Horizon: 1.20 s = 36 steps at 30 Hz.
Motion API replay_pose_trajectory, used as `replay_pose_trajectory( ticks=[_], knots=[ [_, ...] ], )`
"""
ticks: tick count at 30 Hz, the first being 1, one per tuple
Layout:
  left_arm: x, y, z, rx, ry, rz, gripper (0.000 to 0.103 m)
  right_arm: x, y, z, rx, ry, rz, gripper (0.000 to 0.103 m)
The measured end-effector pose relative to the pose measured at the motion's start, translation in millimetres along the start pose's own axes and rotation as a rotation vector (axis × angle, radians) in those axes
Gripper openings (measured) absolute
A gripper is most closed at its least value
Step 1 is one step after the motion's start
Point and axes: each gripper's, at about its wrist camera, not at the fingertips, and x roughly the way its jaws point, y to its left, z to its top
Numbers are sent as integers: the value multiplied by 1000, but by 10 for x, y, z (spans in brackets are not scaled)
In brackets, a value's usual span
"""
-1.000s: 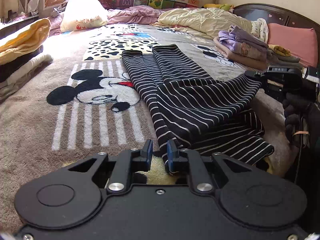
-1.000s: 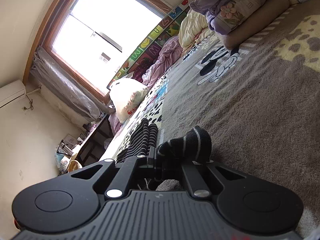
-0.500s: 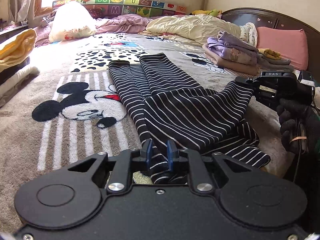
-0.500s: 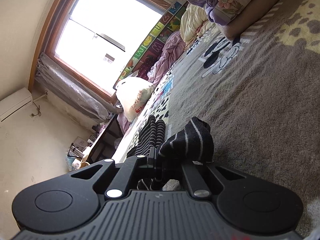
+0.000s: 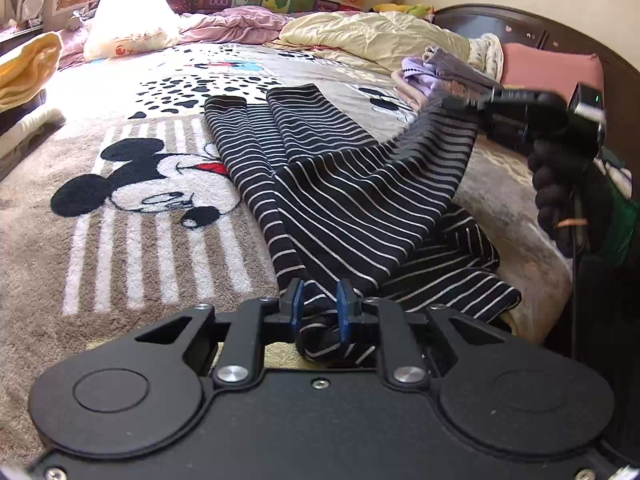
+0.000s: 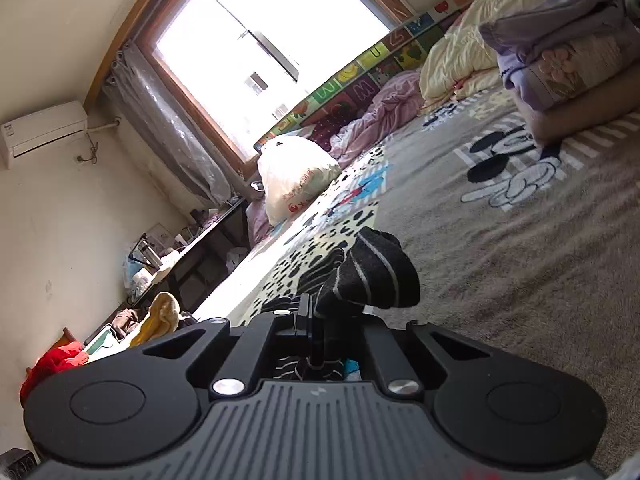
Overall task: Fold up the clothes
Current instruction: 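Hold the striped garment edge with the left gripper while the right gripper lifts a fold, then lift the striped garment end with the right gripper while the left gripper holds its edge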
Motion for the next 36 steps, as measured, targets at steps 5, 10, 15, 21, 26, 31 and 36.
replay_pose_trajectory(
  ticks=[5, 10, 15, 21, 26, 31, 36],
  knots=[
    [-93, 162, 35, -65, -62, 30, 15, 30, -187, -194, 42, -5, -9, 7],
    [89, -3, 2, -3, 4, -17, 15, 110, -232, -226, 62, 8, -13, 7],
    [40, -136, 17, 61, -28, -26, 15, 74, -94, -65, 29, -42, 70, 7],
    [12, -90, 25, 14, -85, -25, 16, 192, -124, -65, -1, 23, -12, 7],
    [258, -267, -95, 151, 49, -4, 17, 271, -151, -162, -15, 78, -31, 7],
    [99, -261, -9, 152, -49, -41, 33, 73, -78, -101, 46, 35, 38, 7],
    [142, -605, -154, 394, -38, 7, 55, -125, 199, 99, 27, -7, 46, 7]
  ],
)
